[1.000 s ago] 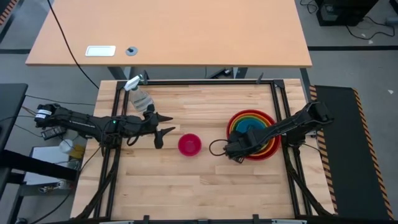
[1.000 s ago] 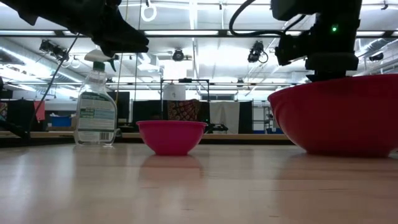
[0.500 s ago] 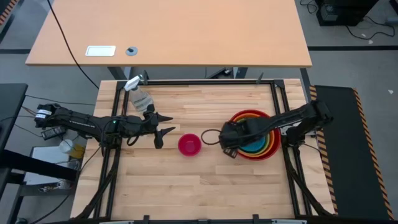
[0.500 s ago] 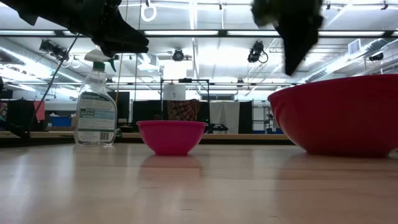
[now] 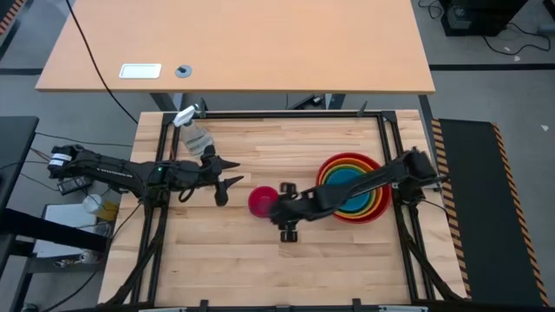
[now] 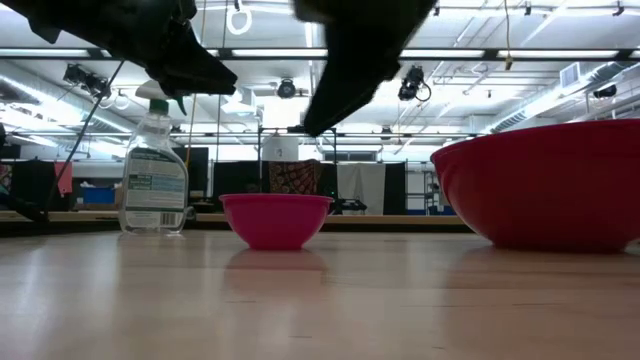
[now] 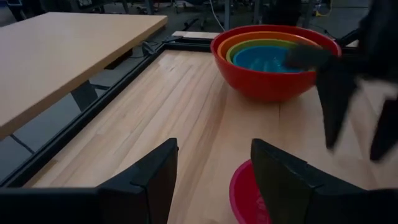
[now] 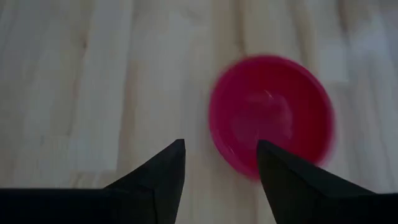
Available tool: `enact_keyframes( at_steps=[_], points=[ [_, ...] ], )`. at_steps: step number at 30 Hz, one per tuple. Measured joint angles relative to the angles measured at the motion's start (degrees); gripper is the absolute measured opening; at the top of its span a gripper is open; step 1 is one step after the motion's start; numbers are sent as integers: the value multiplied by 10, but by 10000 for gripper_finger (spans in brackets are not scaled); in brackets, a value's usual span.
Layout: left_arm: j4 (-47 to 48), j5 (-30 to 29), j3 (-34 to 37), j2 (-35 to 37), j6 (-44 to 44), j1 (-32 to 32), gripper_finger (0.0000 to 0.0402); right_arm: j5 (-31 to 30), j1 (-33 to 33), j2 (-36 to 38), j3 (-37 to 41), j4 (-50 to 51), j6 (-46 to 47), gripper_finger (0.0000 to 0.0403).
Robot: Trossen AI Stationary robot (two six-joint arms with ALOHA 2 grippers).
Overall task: Nest bowls inside each other
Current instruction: Stack the pink bowl on the top of the blue bowl
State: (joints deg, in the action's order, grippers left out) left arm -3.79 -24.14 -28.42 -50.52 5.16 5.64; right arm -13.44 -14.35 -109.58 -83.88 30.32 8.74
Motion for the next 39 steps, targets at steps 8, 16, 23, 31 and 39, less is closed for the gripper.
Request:
enact_keyframes(
  at_steps=[8, 16, 23, 31, 39],
  points=[
    [10, 0, 0, 0, 7, 0, 208, 18, 3, -104, -77, 30, -91, 194],
    [10, 0, 0, 0, 6, -1, 208, -27, 16, -149, -84, 52, -101, 112],
    [11, 0, 0, 0, 0, -1, 208, -30, 25, -137, -84, 66, -109, 21],
    [23, 0, 0, 0, 0, -1, 208, -150, 19, -45, -84, 200, -44, 20],
    [24, 0, 0, 0, 0, -1, 208, -259, -19, 49, -84, 444, 190, 28]
  ],
)
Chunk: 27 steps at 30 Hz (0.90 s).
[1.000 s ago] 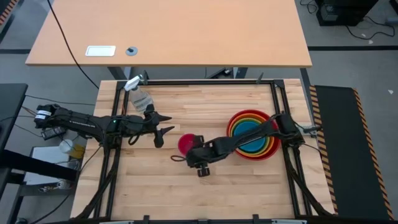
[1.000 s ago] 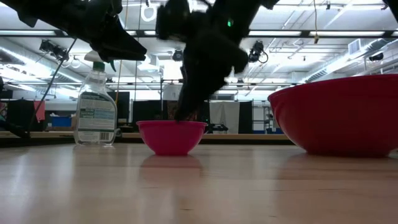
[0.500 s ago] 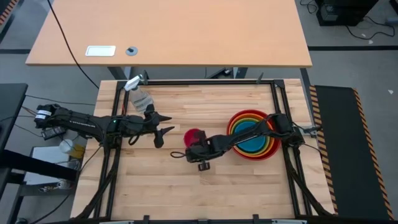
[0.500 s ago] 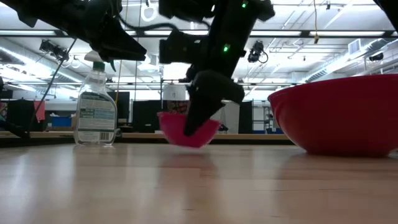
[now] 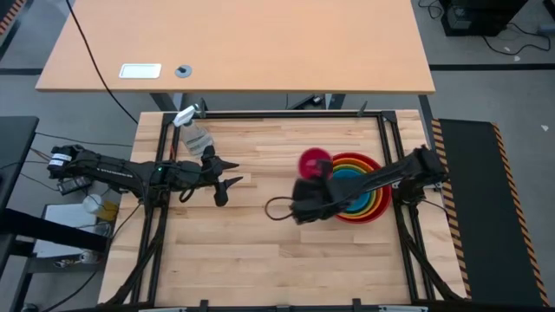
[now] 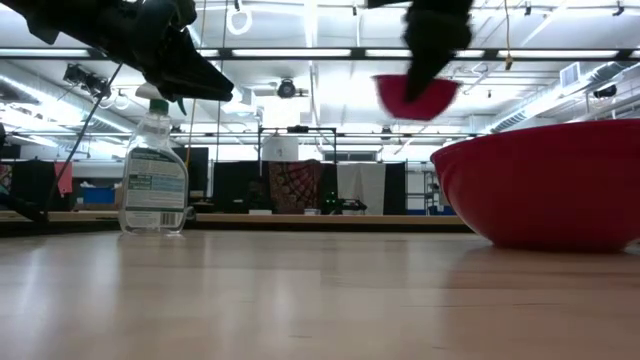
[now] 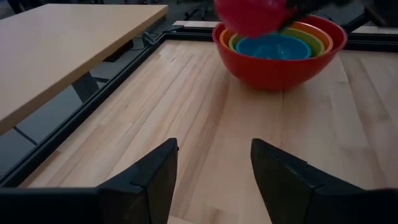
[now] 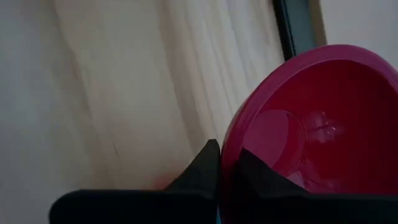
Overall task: Nest bowls inside each other
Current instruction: Stack the pink bowl on the top of the blue bowl
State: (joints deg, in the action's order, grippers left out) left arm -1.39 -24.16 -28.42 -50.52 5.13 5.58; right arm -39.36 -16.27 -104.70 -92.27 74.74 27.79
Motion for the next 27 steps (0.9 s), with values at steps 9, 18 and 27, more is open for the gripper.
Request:
enact_keyframes(
  at_steps=[9, 18, 27],
  points=[
    [0, 0, 0, 0, 0, 0, 208, 165, -27, 51, 112, 45, 181, 27],
    [-1, 0, 0, 0, -3, 1, 208, 210, -21, 70, 274, -82, 221, 32],
    [-1, 0, 0, 0, -3, 1, 208, 228, 10, 74, 279, -88, 194, 106]
  ],
)
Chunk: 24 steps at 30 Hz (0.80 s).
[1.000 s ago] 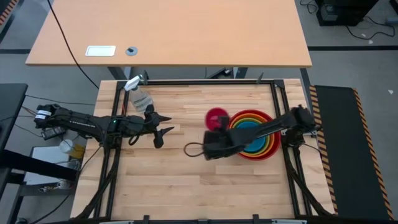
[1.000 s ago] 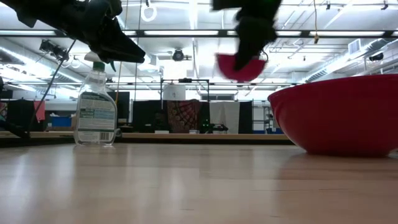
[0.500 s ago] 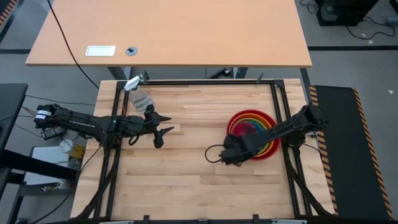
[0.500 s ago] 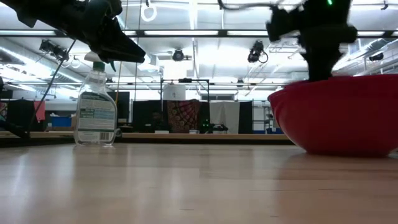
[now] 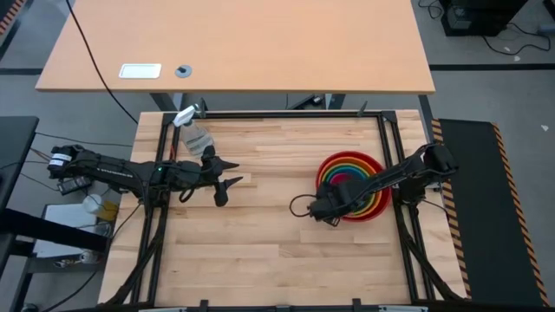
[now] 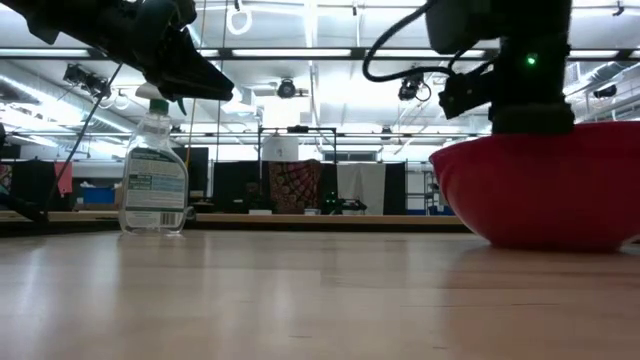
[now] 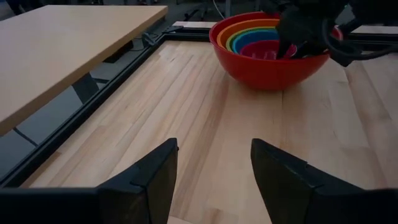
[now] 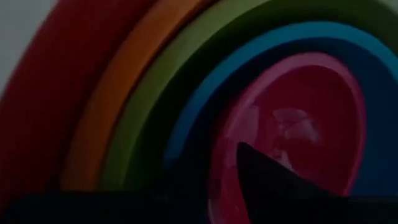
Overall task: Nest bowls inside each other
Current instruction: Stack the pink bowl on the top of the blue bowl, then return to Home Position
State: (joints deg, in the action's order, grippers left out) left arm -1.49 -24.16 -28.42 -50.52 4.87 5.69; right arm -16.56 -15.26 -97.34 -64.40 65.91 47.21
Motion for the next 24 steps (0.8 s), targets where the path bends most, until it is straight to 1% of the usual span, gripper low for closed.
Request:
enact_keyframes(
  at_steps=[4, 7, 10, 13, 14, 17, 19, 20, 24],
  points=[
    [0, 0, 0, 0, 0, 0, 208, 29, 12, 8, -43, 47, -6, 132],
    [0, 0, 0, 0, 0, 0, 208, 17, 13, 10, -87, 76, -8, 139],
    [1, 14, 0, 0, 3, 0, 208, -25, 9, 16, -127, 89, -22, 139],
    [-7, 30, 0, 0, -10, 3, 208, -131, -9, 40, -136, 64, -62, 139],
    [-12, 33, 0, 3, -17, 3, 208, -155, -14, 53, -132, 52, -79, 138],
    [-28, 38, -1, 15, -33, 11, 208, -167, -4, 109, -108, -7, -112, 133],
    [-25, 38, 0, 27, -40, 18, 208, -177, 9, 156, -76, -75, -150, 128],
    [-28, 38, 0, 33, -42, 21, 208, -175, 17, 181, -53, -117, -175, 126],
    [-27, 38, 0, 61, -52, 37, 208, -135, 47, 282, 55, -286, -265, 119]
  ],
)
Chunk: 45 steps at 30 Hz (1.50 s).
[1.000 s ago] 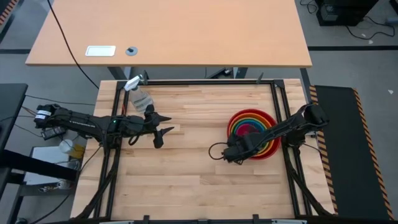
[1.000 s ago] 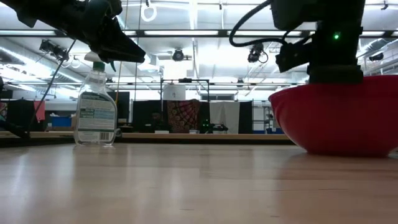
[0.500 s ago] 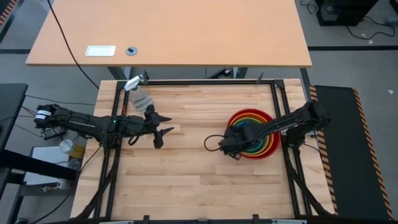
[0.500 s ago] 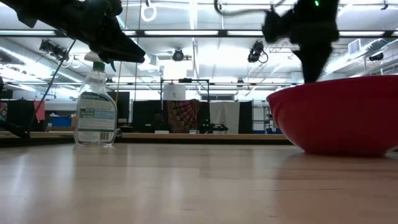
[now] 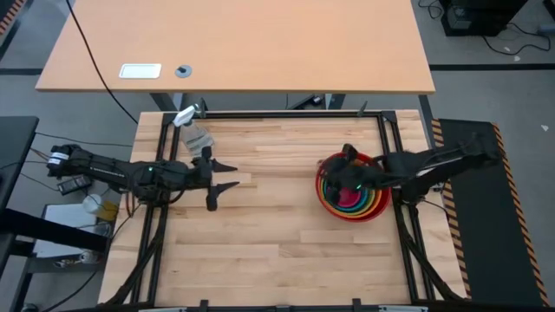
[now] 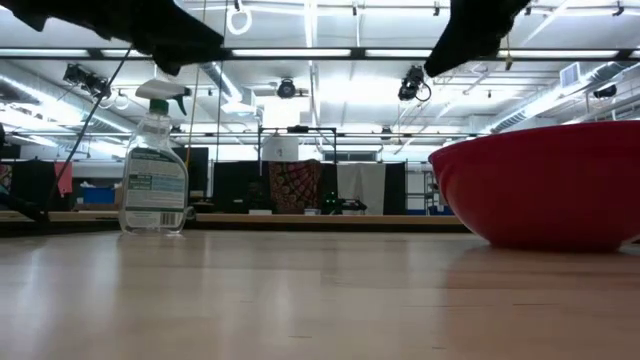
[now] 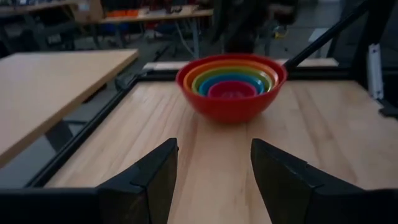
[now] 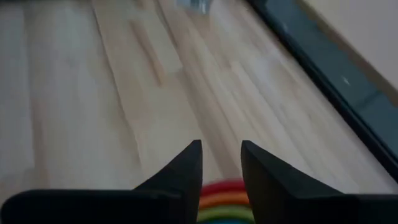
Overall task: Nest bowls inside each other
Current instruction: Return to Home Position
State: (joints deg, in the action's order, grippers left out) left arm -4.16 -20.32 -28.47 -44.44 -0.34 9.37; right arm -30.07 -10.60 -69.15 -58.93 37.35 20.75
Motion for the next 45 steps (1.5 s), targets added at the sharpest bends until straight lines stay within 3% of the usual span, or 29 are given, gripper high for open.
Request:
enact_keyframes(
  at_steps=[4, 8, 12, 18, 22, 31, 36, 45],
  points=[
    [-36, 0, 18, 20, -4, 19, 208, 67, 38, 93, 124, -171, -64, 117],
    [-122, 0, 83, 30, 11, 33, 208, 141, 72, 162, 232, -310, -95, 117],
    [-156, -7, 130, 54, 52, 34, 208, 185, 100, 220, 324, -396, -135, 117],
    [-156, -29, 172, 128, 78, 49, 208, 205, 151, 307, 435, -483, -142, 116],
    [-156, -79, 205, 194, 87, 70, 208, 225, 182, 370, 484, -501, -137, 116],
    [-118, -130, 241, 299, 84, 113, 208, 225, 208, 512, 557, -521, -145, 116],
    [-119, -130, 262, 328, 86, 121, 208, 214, 210, 568, 585, -536, -151, 116],
    [-76, -101, 280, 343, 129, 170, 208, 222, 209, 638, 580, -454, -122, 116]
  ],
)
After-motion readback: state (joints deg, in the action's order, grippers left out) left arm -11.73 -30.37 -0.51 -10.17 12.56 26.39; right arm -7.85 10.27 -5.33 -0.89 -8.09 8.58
